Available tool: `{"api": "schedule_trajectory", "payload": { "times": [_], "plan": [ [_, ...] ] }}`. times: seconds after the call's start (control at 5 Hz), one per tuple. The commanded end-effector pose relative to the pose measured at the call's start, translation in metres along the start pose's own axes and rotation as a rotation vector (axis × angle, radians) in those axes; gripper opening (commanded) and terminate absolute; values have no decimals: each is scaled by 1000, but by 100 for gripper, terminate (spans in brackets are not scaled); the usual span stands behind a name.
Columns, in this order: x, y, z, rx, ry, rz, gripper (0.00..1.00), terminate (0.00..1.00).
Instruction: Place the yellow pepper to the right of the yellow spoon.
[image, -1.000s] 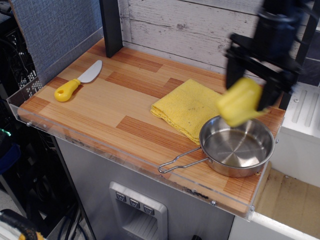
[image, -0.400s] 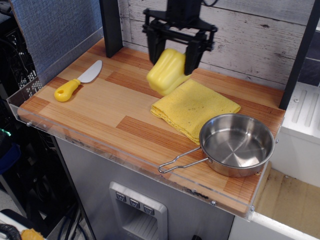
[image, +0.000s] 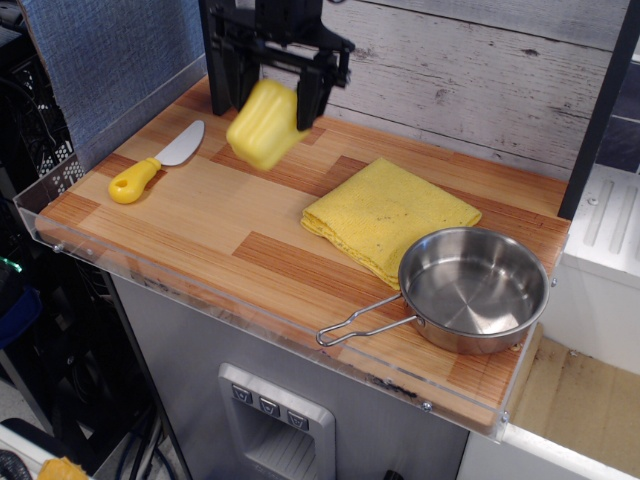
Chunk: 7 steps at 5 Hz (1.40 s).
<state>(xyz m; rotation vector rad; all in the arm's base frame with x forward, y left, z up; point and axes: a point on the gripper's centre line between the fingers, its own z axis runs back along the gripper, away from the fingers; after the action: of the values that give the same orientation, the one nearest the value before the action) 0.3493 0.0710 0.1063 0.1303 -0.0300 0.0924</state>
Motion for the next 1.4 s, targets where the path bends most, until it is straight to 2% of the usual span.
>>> {"api": "schedule_trajectory", "payload": {
  "times": [0.0,0.4,0.6,1.2],
  "plan": [
    [-1,65,-2,-6,4,138,0,0],
    [-2,86,-29,-28,64,185,0,0],
    [2,85,-41,-2,46,176,0,0],
    [7,82,-58,-28,60,174,0,0]
  ]
}}
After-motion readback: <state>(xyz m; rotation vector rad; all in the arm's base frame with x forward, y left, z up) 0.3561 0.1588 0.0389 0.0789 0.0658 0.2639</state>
